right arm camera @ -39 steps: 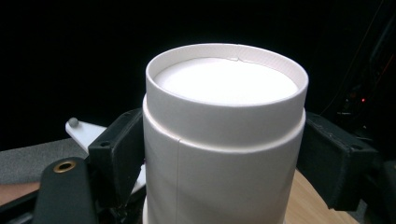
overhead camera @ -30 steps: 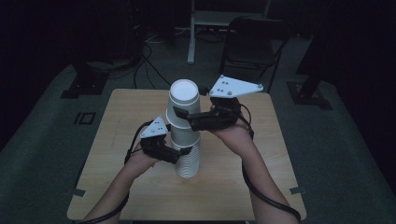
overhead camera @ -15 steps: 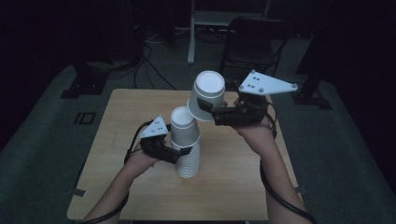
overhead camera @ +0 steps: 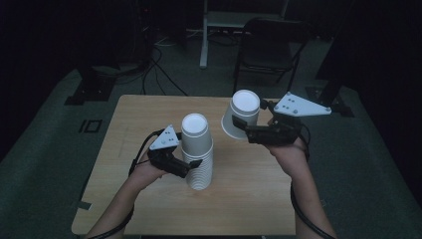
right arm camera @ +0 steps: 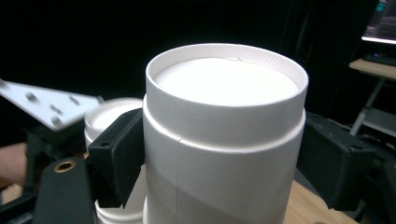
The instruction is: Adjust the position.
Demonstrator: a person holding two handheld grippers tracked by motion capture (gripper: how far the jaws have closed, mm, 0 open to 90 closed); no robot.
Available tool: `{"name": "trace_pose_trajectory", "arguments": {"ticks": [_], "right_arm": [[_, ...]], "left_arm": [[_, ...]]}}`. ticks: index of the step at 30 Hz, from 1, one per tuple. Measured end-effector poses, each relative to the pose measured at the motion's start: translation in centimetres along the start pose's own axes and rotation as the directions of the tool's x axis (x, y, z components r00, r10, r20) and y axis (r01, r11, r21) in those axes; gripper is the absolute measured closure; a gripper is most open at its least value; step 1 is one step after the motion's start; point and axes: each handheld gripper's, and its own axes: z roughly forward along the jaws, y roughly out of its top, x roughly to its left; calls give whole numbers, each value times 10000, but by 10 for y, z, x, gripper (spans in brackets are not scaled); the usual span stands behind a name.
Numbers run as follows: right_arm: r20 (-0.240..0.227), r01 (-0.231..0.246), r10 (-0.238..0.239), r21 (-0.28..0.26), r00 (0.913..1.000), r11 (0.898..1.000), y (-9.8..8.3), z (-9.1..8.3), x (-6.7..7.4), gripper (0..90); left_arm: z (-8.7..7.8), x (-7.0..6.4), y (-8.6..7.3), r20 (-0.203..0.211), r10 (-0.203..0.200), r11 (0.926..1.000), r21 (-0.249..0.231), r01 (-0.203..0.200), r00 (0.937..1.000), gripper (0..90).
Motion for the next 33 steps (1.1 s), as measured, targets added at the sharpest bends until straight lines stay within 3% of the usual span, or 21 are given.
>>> {"name": "trace_pose_trajectory", "arguments": {"ticks": [3, 10, 13, 20, 23, 27, 33], "right_arm": [[140, -48, 45, 195, 9999, 9998, -13, -1, -4, 210], [282, -432, 415, 624, 9987, 9971, -41, -2, -11, 210], [342, -508, 484, 734, 9982, 9960, -51, -3, -11, 210], [405, -656, 620, 971, 9973, 9931, -72, -8, -10, 209], [450, -737, 693, 1064, 9966, 9916, -80, -10, -10, 209], [476, -854, 805, 1110, 9956, 9901, -89, -14, -10, 209], [533, -1003, 953, 1007, 9940, 9899, -99, -23, -9, 209]], "left_arm": [[-8, 1, -3, 53, -203, 9997, -116, 204, 9998, 10], [-26, 0, -14, -263, -330, 9994, -110, 328, 9991, 10], [-34, -2, -21, -209, -631, 9975, -341, 624, 9978, 11], [-49, -10, -41, -294, -865, 9962, -109, 862, 9958, 11], [-51, -16, -50, -288, -973, 9952, -132, 970, 9948, 11], [-51, -27, -54, -388, -832, 9964, -202, 824, 9958, 11], [-43, -50, -55, 134, -643, 9979, 46, 643, 9978, 11]]}}
